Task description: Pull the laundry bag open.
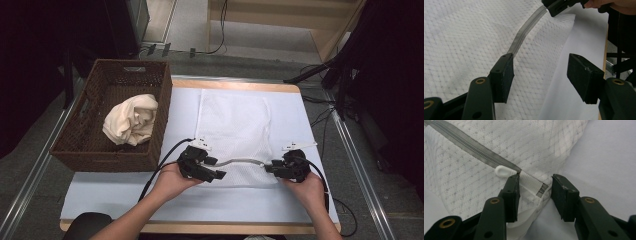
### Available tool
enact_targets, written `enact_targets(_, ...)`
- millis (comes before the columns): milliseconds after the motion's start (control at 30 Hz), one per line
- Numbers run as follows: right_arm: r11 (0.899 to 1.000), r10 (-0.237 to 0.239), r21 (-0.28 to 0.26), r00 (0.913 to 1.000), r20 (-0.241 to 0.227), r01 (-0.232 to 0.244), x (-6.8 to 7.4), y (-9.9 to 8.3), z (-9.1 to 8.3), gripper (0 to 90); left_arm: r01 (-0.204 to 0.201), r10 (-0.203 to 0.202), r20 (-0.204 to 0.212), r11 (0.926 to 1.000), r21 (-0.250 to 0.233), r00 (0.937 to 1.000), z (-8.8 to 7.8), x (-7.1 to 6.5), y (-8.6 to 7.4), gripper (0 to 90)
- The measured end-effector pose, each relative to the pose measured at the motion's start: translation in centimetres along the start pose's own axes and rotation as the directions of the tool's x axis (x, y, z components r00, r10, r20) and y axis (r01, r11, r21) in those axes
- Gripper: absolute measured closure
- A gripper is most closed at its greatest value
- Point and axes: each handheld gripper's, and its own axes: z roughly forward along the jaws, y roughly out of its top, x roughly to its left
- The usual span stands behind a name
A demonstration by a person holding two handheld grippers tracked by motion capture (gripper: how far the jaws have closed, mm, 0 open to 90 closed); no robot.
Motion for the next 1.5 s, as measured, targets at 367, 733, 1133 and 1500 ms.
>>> enact_targets(367,0.999,-0.032,-0.015,0.9965,0.077,0.034,0.7,-0.2,0.3,57.5,0.006,-0.006,0.003,1.0,-0.001,1.0,0.0,0.0,0.0,38.9)
enact_targets(733,0.998,-0.057,0.022,0.9938,0.096,0.055,1.7,0.2,0.5,79.4,0.022,-0.021,0.011,0.9997,-0.007,0.9997,0.0,0.1,0.1,40.2)
enact_targets(1133,0.999,0.039,0.006,0.9984,-0.041,-0.039,1.2,1.0,-0.6,85.6,0.025,-0.024,0.025,0.9996,-0.015,0.9994,-0.2,0.1,0.1,43.1)
enact_targets(1500,0.999,0.019,-0.046,0.9945,-0.103,-0.024,3.0,1.7,-1.9,85.5,0.03,-0.029,0.031,0.9993,-0.023,0.9991,-0.5,0.0,0.2,45.4)
